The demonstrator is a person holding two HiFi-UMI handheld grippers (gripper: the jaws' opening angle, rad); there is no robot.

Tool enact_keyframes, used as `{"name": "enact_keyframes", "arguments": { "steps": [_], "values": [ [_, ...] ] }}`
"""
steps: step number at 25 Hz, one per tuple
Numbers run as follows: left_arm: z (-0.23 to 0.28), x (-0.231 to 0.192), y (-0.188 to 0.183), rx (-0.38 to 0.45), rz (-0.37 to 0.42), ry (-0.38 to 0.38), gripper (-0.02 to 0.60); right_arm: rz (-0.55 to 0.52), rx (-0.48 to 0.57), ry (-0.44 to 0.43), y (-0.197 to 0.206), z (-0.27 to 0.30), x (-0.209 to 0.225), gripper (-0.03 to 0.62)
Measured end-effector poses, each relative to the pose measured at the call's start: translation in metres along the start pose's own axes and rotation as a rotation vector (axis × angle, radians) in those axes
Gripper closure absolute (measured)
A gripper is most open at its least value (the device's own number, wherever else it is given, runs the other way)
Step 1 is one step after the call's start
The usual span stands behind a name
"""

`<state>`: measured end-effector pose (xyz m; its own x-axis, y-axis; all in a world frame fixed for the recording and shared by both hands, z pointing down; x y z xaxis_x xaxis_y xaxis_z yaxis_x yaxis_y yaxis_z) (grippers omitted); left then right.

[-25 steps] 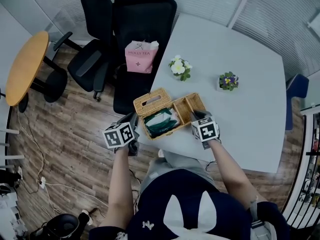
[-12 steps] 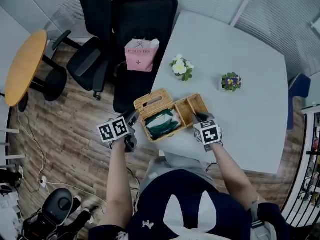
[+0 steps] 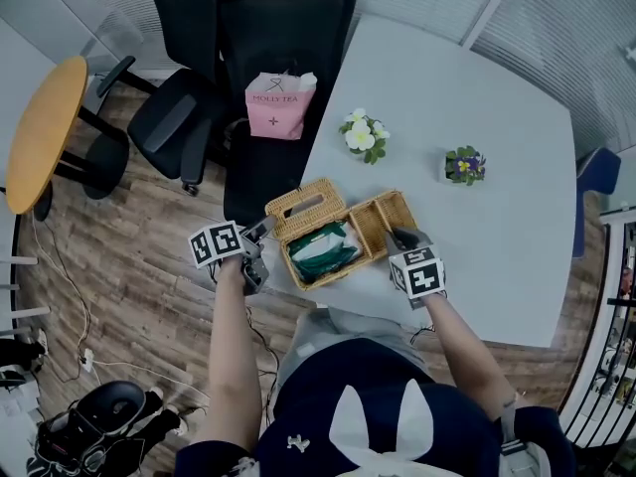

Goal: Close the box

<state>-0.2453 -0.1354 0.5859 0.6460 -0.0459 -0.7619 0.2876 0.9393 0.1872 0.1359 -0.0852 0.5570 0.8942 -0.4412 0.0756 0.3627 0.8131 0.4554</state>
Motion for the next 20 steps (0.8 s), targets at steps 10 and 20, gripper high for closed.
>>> {"name": "enact_keyframes", "arguments": {
  "steps": [10, 20],
  "values": [
    [0.016, -0.021, -0.007, -0.049, -0.109, 0.134, 0.382, -0.003, -0.012, 0.0, 0.0, 0.0, 0.0, 0.548],
    [0.013, -0.023, -0.007, 0.008, -0.163, 0.171, 0.45, -0.008, -0.018, 0.007, 0.0, -0.001, -0.001, 0.548]
  ]
}}
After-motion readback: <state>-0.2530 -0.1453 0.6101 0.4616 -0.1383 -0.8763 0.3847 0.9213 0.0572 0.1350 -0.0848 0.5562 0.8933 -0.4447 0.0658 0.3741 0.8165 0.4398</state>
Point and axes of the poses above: the fingertips, and each gripper's own axes: z forward along the fingers, x to its right, y out of its underside, the point moved 10 cm from there along -z, backward along the fingers, and after that the axes turned 13 degrees about -x, right-handed, at the moved point
